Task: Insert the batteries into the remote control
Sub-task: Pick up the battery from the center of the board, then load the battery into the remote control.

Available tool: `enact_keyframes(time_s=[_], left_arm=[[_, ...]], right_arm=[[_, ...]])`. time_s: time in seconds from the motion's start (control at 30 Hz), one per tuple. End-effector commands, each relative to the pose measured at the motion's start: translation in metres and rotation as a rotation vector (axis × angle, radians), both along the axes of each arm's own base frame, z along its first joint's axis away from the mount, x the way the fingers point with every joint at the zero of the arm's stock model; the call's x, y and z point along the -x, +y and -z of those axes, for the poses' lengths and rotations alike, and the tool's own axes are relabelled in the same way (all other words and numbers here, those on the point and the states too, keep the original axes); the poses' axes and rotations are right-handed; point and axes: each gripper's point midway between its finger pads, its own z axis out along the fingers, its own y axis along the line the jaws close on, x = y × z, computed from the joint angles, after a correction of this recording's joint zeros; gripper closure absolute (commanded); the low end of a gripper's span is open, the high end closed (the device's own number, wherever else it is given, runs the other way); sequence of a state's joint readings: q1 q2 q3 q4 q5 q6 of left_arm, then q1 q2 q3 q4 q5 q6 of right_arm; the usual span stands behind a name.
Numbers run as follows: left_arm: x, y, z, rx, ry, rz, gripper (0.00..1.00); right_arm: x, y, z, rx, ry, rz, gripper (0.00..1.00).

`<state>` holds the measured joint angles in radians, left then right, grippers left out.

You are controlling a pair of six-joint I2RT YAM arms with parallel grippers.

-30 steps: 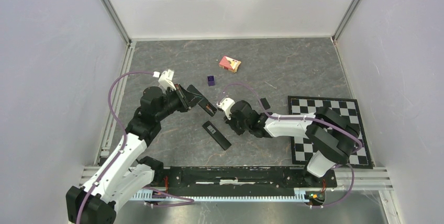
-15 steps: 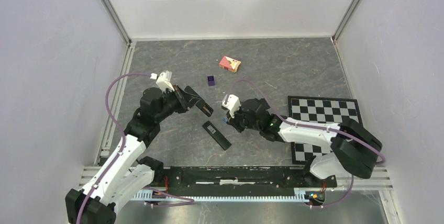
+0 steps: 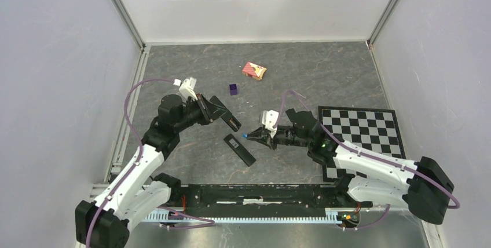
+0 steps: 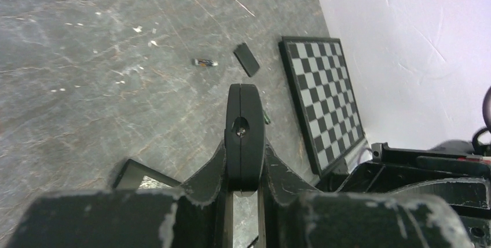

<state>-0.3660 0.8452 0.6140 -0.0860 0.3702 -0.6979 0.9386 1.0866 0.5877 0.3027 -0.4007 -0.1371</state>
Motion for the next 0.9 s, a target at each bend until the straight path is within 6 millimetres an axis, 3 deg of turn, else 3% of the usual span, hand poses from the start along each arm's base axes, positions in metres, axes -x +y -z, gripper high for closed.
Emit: enact_keyframes(time_s=[0.0, 0.5, 0.6, 0.73, 0.87], left_arm=[[0.007, -0.020, -0.028, 0.080, -0.122, 0.145, 0.98], [0.024, -0.036, -0.037, 0.202, -0.145, 0.265, 0.98], [0.021, -0.034, -0.038, 0.208, -0.146, 0.239, 0.98], [0.015, -0.029, -0.038, 0.260, -0.135, 0.167, 0.98], [0.011, -0.030, -0.042, 0.355, -0.094, 0.128, 0.98]], right_arm=[[0.026, 0.004, -0.035, -0.093, -0.107, -0.171, 1.00], [0.046, 0.002, -0.072, -0.214, -0.129, -0.243, 1.00], [0.023, 0.004, -0.076, -0.193, -0.082, -0.119, 1.00], [-0.037, -0.003, -0.063, -0.042, 0.091, 0.242, 1.00], [-0.044, -0.008, -0.042, 0.089, 0.254, 0.346, 1.00]])
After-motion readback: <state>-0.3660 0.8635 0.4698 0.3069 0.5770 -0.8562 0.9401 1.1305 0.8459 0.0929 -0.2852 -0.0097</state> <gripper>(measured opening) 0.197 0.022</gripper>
